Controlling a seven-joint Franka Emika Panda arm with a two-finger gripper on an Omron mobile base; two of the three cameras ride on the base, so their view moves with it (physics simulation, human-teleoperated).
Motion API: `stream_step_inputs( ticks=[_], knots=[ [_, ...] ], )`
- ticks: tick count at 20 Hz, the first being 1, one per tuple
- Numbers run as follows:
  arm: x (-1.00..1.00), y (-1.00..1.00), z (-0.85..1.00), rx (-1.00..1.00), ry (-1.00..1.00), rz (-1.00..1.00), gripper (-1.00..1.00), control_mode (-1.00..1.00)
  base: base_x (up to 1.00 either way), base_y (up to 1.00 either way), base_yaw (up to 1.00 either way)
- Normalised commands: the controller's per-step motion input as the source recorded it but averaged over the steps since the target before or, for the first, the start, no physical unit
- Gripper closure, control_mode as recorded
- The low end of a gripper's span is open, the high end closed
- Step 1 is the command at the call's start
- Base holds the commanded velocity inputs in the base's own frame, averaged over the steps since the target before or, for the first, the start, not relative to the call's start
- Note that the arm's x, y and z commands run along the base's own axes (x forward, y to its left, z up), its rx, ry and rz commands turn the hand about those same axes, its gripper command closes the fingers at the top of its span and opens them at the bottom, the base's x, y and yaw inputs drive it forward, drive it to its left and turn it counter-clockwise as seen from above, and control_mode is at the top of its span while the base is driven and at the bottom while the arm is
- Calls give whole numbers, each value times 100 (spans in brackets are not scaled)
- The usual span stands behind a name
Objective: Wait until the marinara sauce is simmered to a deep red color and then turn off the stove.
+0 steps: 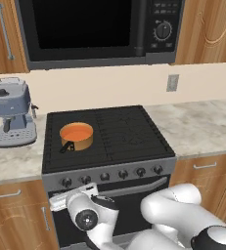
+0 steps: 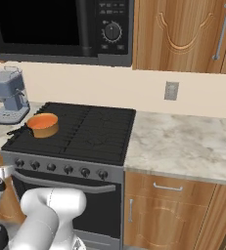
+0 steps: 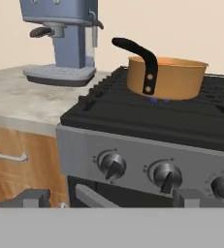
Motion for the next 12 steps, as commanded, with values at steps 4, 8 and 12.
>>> stream_step_inputs(
  ticks=[4, 8, 12],
  knots=[
    [0, 0, -23, -2, -6, 1, -100, -100, 0, 0, 0],
    [0, 0, -19, -4, -8, 0, -100, -100, 0, 0, 0],
    [0, 0, -16, -11, -8, 0, -100, -100, 0, 0, 0]
  ],
)
